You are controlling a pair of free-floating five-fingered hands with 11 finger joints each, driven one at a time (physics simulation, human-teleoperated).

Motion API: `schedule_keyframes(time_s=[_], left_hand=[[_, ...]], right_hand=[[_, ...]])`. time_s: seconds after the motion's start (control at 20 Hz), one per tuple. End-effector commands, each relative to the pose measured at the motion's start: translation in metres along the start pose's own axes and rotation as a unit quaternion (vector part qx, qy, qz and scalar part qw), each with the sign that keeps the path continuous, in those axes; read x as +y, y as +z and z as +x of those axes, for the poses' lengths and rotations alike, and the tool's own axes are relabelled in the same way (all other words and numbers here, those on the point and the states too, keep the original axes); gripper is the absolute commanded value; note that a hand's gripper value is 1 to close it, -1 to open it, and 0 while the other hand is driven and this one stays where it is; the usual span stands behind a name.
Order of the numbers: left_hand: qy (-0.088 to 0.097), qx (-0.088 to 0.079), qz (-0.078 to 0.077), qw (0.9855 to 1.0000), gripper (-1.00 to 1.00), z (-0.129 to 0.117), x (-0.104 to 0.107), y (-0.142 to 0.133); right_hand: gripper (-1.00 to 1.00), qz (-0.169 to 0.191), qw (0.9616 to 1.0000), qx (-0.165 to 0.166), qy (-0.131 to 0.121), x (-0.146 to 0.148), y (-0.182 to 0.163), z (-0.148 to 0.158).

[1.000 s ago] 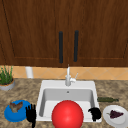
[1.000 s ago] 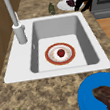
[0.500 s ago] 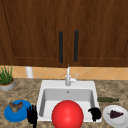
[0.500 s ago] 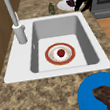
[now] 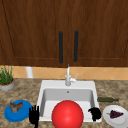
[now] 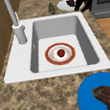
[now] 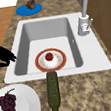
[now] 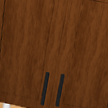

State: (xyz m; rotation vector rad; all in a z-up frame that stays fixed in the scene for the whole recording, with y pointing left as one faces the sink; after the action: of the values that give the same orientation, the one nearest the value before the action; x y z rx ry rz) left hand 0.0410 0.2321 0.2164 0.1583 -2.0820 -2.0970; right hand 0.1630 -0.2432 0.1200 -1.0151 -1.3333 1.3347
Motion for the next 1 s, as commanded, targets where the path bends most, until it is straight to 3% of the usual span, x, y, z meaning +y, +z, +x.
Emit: schedule_keyframes(time_s=[0.0,0.05,0.2,0.25,0.35,0.4,0.45,0.55,0.6,0.7,0.8,0.95], left_hand=[[0.008,0.000,-0.008,0.9999,-1.00,0.003,-0.001,0.001],[0.007,-0.001,-0.001,1.0000,-1.00,0.000,-0.001,0.000],[0.001,0.000,0.000,1.0000,-1.00,0.001,0.000,0.000],[0.000,0.000,0.000,1.0000,0.00,0.001,0.000,0.000],[-0.004,-0.003,-0.005,1.0000,0.00,0.001,0.000,0.000],[-0.007,-0.002,-0.004,1.0000,0.00,0.001,0.000,0.000],[-0.009,-0.002,-0.003,1.0000,0.00,0.001,0.000,0.000],[-0.012,-0.001,-0.001,0.9999,0.00,0.001,0.000,0.000],[-0.013,0.000,0.000,0.9999,0.00,0.001,0.000,0.000],[-0.016,0.000,0.001,0.9999,0.00,0.000,0.000,0.000],[-0.018,0.001,0.002,0.9998,0.00,0.000,0.000,0.000],[-0.020,0.002,0.003,0.9998,0.00,0.000,0.000,0.000]], right_hand=[[0.00,0.000,1.0000,0.000,0.000,0.000,0.000,0.000],[0.00,0.000,1.0000,0.000,0.000,0.000,0.000,0.000],[0.00,0.000,1.0000,0.000,0.000,0.000,0.000,0.000],[-1.00,0.008,1.0000,0.000,-0.002,0.001,0.000,0.000],[-1.00,0.003,1.0000,0.005,-0.003,0.000,0.001,0.000],[-1.00,0.017,0.9998,0.008,-0.005,0.003,0.002,0.000],[-1.00,0.004,0.9998,0.017,-0.002,0.001,0.007,0.001],[-1.00,0.005,0.9999,0.009,0.000,0.002,0.007,0.001],[-1.00,0.007,0.9994,0.032,0.010,0.005,0.001,0.013],[-1.00,0.001,0.9973,0.072,-0.013,0.001,0.003,0.004],[-1.00,0.000,0.9959,0.087,-0.027,0.003,0.004,0.007],[-1.00,-0.032,0.9941,0.100,-0.026,-0.009,0.003,0.013]])
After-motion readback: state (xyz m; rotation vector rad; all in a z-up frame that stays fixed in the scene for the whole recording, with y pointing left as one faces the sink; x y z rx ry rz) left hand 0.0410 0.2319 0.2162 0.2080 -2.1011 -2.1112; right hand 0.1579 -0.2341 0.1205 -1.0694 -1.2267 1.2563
